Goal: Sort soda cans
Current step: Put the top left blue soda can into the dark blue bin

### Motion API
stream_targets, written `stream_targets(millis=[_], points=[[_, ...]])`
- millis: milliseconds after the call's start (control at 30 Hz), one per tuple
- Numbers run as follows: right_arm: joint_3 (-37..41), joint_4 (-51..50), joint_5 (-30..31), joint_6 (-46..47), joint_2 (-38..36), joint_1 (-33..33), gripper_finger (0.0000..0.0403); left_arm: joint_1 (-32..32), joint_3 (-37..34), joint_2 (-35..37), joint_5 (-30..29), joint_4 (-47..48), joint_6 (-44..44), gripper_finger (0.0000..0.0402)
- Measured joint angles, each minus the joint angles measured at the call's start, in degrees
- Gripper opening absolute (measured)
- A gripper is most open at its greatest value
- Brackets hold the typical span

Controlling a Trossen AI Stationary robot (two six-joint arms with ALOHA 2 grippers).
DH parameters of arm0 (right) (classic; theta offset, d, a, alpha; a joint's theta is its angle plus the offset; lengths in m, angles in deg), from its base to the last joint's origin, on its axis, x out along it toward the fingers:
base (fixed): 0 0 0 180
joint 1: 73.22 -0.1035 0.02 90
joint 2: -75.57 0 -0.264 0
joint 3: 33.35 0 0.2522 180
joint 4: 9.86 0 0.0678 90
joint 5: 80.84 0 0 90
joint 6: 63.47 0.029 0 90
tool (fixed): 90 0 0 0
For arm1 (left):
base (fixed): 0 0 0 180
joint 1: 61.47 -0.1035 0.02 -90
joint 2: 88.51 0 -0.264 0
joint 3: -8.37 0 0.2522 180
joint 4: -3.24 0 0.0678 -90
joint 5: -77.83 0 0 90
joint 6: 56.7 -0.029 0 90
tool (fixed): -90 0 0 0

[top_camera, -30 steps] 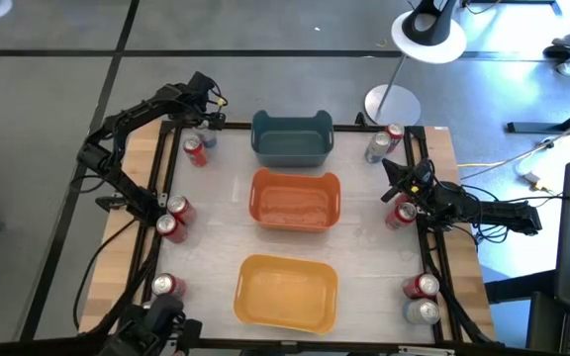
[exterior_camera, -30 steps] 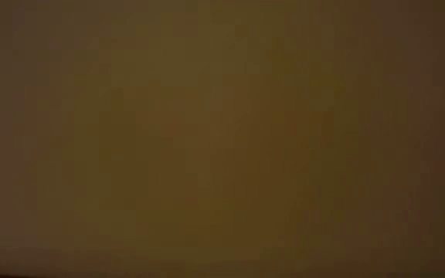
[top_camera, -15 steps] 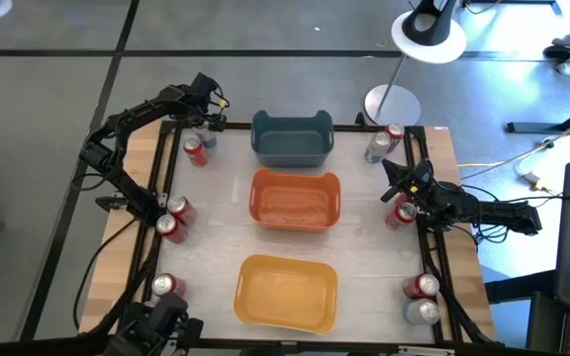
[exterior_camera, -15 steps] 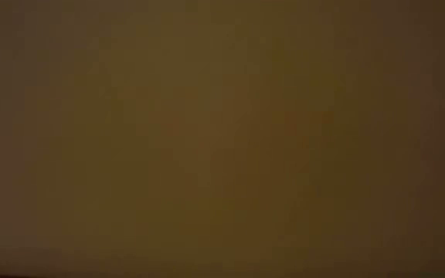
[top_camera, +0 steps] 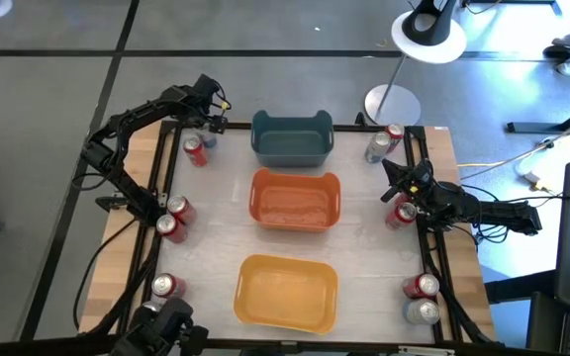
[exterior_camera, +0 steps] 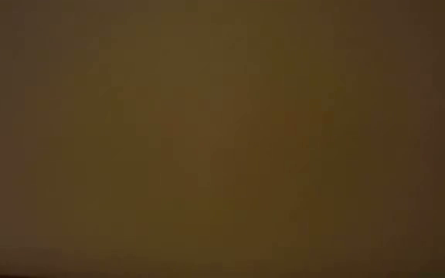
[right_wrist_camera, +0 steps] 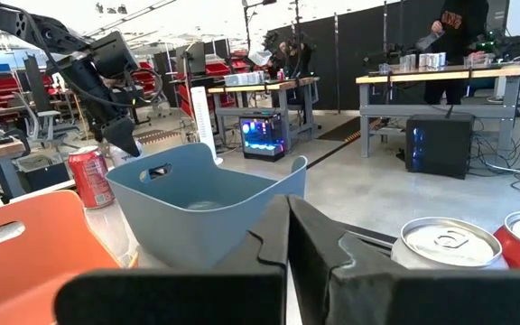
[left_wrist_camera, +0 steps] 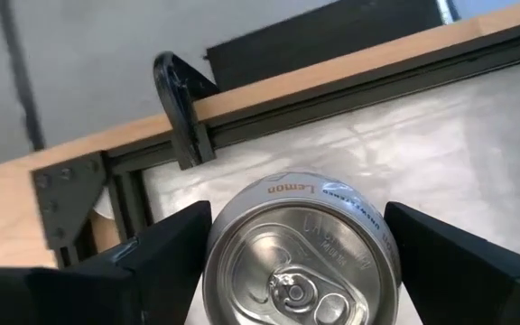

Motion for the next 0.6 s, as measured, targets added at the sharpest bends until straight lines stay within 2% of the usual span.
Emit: stream_targets(millis=[167, 367, 600], points=[[0.0, -0.1, 0.0, 0.0, 0.0, 0.0, 0.0005, -0.9, 0.0, 0.0, 4.4, 1.0, -0.1, 0.0312], [0.0, -0.1, 0.0, 0.0, 0.0, 0.0, 0.0005, -0.6, 0.1, 0.5, 4.9, 1.7, -0.2, 0.0283], [0.0, -0.1, 0.0, 0.0, 0.0, 0.0, 0.0005, 0.8, 3.2, 2.8, 6.8, 3.8, 0.2, 0.0282]])
